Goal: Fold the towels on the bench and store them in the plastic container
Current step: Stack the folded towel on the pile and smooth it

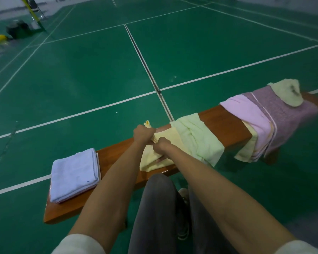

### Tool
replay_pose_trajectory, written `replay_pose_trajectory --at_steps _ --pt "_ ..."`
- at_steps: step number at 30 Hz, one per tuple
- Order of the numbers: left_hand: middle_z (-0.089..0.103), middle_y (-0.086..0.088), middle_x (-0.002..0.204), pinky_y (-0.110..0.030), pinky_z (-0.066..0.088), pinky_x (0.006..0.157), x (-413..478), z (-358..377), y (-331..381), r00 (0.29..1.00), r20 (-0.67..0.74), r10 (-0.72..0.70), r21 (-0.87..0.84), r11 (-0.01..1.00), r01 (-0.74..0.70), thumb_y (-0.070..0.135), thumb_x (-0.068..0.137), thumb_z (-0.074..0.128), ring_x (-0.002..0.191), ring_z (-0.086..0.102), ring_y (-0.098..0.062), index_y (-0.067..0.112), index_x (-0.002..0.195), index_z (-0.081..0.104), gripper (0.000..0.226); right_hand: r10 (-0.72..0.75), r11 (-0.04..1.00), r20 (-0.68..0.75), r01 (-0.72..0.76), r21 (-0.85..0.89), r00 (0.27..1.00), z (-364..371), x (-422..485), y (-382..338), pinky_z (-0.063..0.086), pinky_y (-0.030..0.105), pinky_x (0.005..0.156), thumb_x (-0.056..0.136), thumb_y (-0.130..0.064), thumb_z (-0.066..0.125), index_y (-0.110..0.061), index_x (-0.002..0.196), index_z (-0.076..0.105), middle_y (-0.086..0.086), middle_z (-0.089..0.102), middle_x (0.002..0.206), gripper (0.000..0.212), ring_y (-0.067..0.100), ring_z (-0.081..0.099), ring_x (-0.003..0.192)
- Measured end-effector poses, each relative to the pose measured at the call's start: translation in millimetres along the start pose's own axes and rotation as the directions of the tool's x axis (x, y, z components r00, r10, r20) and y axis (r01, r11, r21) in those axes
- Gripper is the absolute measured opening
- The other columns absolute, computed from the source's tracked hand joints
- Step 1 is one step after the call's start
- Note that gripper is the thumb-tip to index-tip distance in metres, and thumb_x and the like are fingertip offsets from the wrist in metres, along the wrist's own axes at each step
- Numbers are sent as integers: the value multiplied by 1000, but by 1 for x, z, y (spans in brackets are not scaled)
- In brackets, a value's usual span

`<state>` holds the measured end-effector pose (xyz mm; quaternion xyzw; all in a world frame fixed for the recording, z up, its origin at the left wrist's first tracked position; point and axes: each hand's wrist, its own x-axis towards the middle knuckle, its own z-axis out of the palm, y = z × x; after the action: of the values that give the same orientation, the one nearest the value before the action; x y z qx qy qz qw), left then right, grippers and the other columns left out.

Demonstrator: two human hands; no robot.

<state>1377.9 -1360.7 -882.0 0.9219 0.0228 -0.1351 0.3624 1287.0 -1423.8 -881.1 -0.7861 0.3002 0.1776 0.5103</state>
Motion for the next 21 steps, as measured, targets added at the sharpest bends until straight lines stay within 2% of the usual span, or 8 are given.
replay_pose_trajectory --at_steps 3,6,9,11,13,17,21 --pt "69 -12 91 -42 64 75 4 9 6 1000 18 -22 -19 1000 23 24 84 69 79 73 -30 3 90 60 24 -12 998 -51 8 -66 999 -18 4 7 64 41 66 101 -16 58 -6 113 52 16 61 104 17 31 68 66" --pt "71 -16 85 -46 64 64 4 17 14 998 53 -37 -56 998 40 21 84 69 63 74 -32 3 85 59 20 -27 988 -90 13 -151 996 -33 8 16 64 39 62 98 -22 64 -6 108 56 16 65 96 20 31 72 67" --pt "69 -14 76 -41 64 59 -1 29 24 994 99 -38 -56 997 44 27 87 76 57 73 -29 3 84 58 30 -21 977 -98 0 -213 995 -45 11 26 63 34 61 98 -24 65 -9 107 56 12 63 93 20 26 69 66" --pt "71 -16 80 -38 63 55 -3 38 27 992 125 -36 -34 999 41 30 85 78 55 73 -28 3 86 59 33 -32 964 -113 1 -264 993 -49 15 33 63 33 65 98 -25 65 -12 104 56 9 61 89 17 24 68 68" --pt "73 -17 86 -40 64 58 -1 46 25 990 139 -32 -3 999 32 22 85 74 56 73 -28 3 92 61 24 -41 947 -132 -4 -321 990 -51 20 39 64 32 70 98 -26 64 -14 104 55 6 59 87 16 23 68 72" --pt "73 -13 79 -41 65 65 0 57 24 984 180 -11 8 1000 10 19 85 71 58 74 -27 3 95 63 21 -52 920 -180 -23 -392 982 -51 28 48 63 35 81 99 -27 61 -16 107 56 3 56 85 14 21 66 77" --pt "72 -14 75 -42 65 70 1 63 24 967 255 -7 -2 1000 7 20 89 71 66 76 -29 4 93 62 19 4 914 -168 -71 -398 986 -54 31 54 60 35 89 100 -30 60 -16 106 51 5 53 86 18 22 65 84"
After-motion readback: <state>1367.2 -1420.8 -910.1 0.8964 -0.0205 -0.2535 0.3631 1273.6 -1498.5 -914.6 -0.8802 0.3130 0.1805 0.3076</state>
